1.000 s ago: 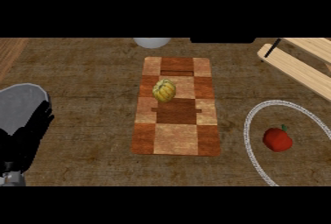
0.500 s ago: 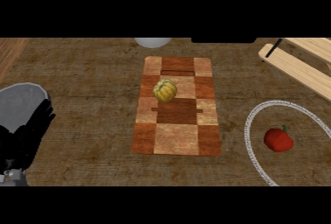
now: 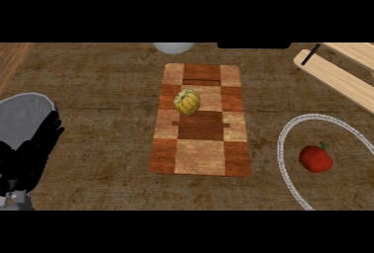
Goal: Pick the can from the placemat and place it in the tiered shelf
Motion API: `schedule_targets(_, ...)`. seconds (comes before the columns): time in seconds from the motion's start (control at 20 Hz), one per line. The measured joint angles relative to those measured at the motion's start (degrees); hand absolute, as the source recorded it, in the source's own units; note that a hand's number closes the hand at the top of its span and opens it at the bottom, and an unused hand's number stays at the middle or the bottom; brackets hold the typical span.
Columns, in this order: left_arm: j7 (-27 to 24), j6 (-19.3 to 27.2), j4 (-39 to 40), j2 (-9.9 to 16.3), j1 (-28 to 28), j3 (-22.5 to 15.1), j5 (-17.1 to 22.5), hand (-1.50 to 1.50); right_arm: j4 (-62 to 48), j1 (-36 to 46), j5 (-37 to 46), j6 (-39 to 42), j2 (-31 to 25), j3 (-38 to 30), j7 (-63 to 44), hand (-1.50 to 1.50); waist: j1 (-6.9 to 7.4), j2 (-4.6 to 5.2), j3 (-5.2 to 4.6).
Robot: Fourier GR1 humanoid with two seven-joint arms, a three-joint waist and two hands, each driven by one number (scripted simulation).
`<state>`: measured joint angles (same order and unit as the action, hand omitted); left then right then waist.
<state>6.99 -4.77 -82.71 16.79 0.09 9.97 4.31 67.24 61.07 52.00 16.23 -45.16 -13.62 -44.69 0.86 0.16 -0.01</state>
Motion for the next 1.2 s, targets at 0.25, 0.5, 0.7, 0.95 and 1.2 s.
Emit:
schedule_targets(0.25,-1.16,-0.30,0.76,-0.56,0.26,-0.01,-0.44,0.00,-9.57,1.10,0.77,-6.33,-0.90,-2.04,5.15,1.50,0.25,0.15,0.00)
schedule_targets(0.5,-2.58,-0.78,1.90,-0.47,0.40,0.46,-0.84,0.00,-17.98,0.52,0.70,-11.24,-2.16,-4.20,10.43,1.50,0.21,0.18,0.01)
schedule_targets(0.7,-2.89,-0.64,2.81,-0.77,-0.36,0.49,-1.23,0.00,-22.70,0.09,1.43,-17.21,-1.90,-6.21,9.69,-1.50,0.16,0.19,0.01)
schedule_targets(0.95,-1.80,-1.35,2.95,-0.04,-1.31,1.15,-0.88,0.00,-29.96,1.18,3.17,-18.50,-3.25,-5.11,13.69,-1.50,0.37,0.24,0.03)
schedule_targets(1.2,-1.82,-1.60,1.60,-0.39,0.02,1.20,-1.02,0.00,-33.09,1.83,1.81,-22.18,-3.58,-6.84,17.55,-1.50,0.35,0.16,0.03)
